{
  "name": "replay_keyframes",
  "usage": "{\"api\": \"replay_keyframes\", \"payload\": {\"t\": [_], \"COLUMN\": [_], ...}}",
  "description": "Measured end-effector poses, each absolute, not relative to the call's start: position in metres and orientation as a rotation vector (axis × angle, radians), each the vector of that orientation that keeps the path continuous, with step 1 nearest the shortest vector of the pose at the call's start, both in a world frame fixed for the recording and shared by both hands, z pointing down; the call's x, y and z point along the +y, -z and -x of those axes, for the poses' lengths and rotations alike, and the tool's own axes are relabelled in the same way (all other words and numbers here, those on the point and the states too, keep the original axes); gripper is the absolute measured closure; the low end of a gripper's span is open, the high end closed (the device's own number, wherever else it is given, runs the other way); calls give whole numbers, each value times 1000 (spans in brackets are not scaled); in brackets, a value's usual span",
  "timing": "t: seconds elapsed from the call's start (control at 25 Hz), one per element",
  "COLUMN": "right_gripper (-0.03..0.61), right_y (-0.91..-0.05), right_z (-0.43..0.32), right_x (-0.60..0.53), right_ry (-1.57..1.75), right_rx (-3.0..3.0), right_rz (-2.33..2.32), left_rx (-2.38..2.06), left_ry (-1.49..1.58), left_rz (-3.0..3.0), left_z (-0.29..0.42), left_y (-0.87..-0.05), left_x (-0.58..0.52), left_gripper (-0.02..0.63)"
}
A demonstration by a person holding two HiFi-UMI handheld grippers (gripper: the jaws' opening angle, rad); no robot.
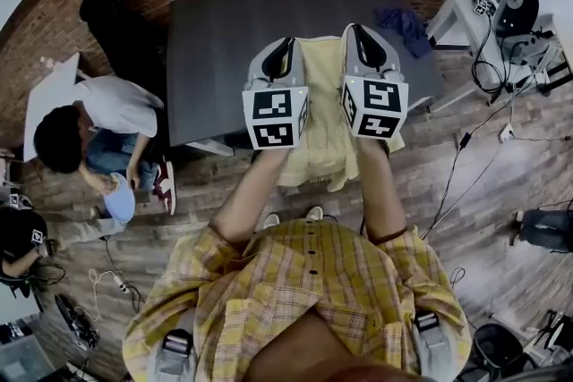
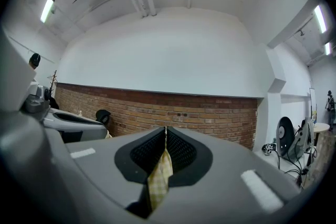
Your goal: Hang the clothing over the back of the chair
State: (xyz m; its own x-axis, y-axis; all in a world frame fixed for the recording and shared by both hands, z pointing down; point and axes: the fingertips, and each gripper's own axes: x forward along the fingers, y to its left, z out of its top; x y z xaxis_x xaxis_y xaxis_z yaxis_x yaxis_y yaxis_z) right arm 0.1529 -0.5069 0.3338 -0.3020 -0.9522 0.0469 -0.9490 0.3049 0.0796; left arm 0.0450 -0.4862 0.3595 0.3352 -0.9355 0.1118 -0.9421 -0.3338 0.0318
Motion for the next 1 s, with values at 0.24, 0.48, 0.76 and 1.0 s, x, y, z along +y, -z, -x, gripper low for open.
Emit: {"api": "replay_keyframes", "payload": {"t": [0.24,0.48,0.76,1.0], "right_gripper": [558,509,503,503], "right_y": [-346,-345,-326,-310], "right_z": [-152,-152,-149,-153], "right_x": [-511,-509,-495,-472], "right_ry": [9,2,51,71], "right_rx": [-2449,-2454,-2497,-2519], "right_rz": [-1795,-1820,-1840,-1866], "left_rx": [-1747,-1772,-1761,-1732], "left_ry": [-122,-84,-34,-3], "left_rz": [-2479,-2475,-2515,-2556], "left_z": [-44,-39,-40,-49], "left_y": [-365,-360,-341,-329], "left_x": [-488,-486,-474,-457], "left_gripper": [597,533,532,532]}}
